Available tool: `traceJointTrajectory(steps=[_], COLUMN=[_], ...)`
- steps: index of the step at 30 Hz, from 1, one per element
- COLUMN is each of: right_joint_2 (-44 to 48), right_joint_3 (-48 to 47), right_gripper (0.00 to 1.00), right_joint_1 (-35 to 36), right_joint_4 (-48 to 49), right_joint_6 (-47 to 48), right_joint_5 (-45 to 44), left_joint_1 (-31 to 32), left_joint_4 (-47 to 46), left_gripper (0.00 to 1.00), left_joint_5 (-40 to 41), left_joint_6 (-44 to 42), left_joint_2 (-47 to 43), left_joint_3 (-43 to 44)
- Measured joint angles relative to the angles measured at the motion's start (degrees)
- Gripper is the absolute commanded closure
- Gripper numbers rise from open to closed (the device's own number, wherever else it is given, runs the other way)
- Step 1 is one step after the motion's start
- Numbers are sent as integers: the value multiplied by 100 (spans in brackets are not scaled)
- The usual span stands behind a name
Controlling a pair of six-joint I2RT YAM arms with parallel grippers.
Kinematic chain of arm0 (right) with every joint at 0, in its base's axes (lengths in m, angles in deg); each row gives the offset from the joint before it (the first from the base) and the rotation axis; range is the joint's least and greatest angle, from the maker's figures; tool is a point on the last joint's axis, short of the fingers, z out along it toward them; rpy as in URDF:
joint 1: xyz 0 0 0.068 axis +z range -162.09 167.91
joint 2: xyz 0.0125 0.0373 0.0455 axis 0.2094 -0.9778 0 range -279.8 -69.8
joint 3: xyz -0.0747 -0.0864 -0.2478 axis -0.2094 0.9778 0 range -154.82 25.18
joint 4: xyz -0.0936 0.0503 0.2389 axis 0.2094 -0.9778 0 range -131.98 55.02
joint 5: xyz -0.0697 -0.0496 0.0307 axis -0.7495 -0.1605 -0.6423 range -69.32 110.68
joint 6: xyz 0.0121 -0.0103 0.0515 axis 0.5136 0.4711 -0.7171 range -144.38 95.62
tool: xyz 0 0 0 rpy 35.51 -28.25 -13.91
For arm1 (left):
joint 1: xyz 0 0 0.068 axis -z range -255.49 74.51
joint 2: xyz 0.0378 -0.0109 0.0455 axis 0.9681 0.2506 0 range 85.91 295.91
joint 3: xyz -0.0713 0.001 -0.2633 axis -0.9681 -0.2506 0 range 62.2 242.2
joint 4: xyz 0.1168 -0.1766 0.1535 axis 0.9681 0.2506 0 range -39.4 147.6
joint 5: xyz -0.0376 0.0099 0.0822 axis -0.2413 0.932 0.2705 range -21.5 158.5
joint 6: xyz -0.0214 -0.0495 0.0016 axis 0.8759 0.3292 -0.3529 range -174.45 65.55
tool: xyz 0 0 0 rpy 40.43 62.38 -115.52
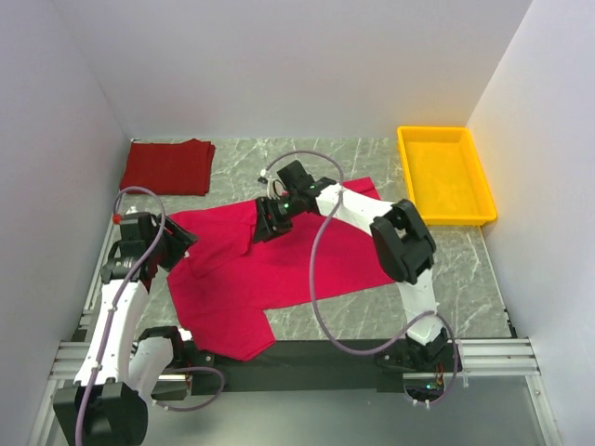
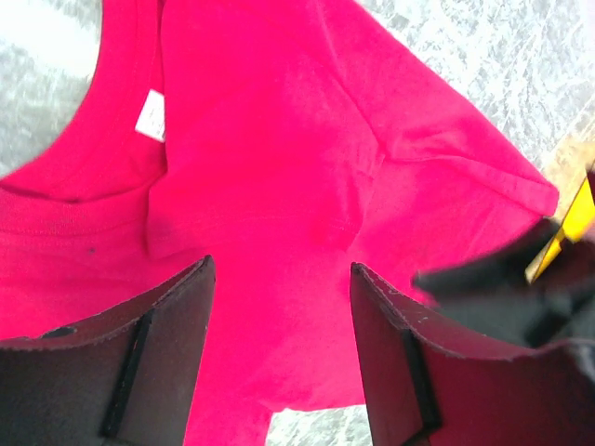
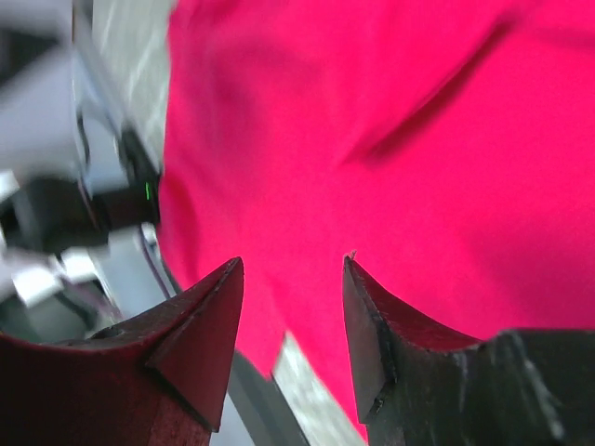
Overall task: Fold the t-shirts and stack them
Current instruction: Fold the tshirt
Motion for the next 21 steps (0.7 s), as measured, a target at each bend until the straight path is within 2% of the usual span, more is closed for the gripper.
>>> traceJointTrajectory(steps=[7,16,21], right_joint_2=[-822,-1047,-1248], right_joint_3=[-669,-940,-1113], right_gripper=[47,54,55], right_joint_1=[-9,463,584], right_joint_4=[286,264,225], right_joint_6=[-1268,-1821,-1978], right_joint_5=[-619,-1237,-1506], left_joint_1=[0,0,0], left_joint_4=[70,181,186], left_gripper=[35,35,35], left_joint_5=[2,107,107], left_joint_6=[238,339,352], left_joint_2=[-365,-601,-647], left_joint_3=[-415,-452,-452])
